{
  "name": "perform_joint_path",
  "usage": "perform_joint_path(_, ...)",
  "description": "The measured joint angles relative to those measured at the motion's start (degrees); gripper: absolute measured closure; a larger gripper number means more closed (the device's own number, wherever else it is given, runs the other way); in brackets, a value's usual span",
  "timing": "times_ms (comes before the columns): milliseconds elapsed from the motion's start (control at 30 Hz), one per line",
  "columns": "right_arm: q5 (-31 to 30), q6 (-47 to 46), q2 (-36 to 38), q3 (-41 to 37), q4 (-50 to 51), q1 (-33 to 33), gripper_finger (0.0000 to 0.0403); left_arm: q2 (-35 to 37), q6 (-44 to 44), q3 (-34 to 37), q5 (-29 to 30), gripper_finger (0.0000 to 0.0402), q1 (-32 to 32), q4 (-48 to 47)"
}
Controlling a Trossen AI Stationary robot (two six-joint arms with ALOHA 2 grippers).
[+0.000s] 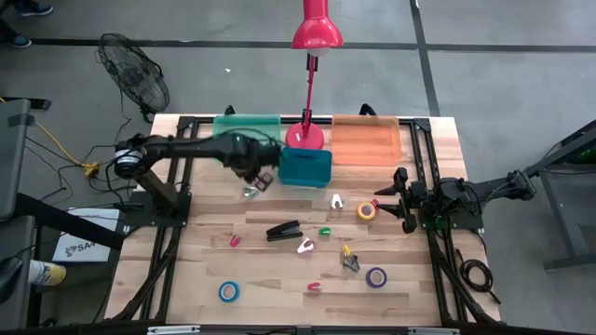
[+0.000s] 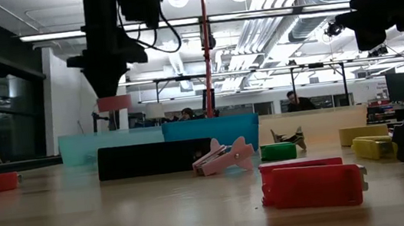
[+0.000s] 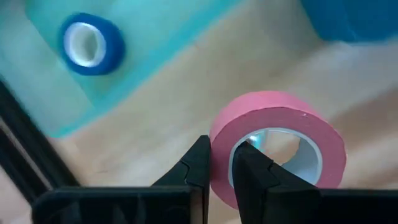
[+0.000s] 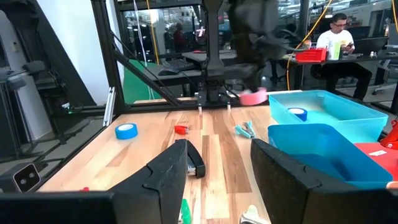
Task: Pick and place Stapler, Stapler remover, tape
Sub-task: Put the pink tape into the light green bin
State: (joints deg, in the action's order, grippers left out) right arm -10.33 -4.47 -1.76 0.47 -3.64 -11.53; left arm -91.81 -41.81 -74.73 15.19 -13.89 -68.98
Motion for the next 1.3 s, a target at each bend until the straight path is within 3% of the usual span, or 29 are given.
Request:
perform_joint_path(333,0.00,0.00,-0.46,0.00,0.02,0.02,0.0233,-0.44,5.63,-0.12,3.73,0.0361,-13.88,7.13)
perform_joint_path(667,0.00,0.00,-0.46,0.00,0.02,0.02,0.0233,-8.57,8.65,-0.10,1.63,0.0361,-22.94,13.34)
perform_joint_path(833,0.00,0.00,-0.46,0.00,0.02,0.01,0.0233,-11.45,9.06,-0.12,-1.23,0.0361,-24.16,15.46)
perform_joint_path(1300,0.00,0.00,-0.46,0.00,0.02,0.00,0.0233,-13.57,9.65,-0.12,-0.95,0.0360,-26.92,13.48)
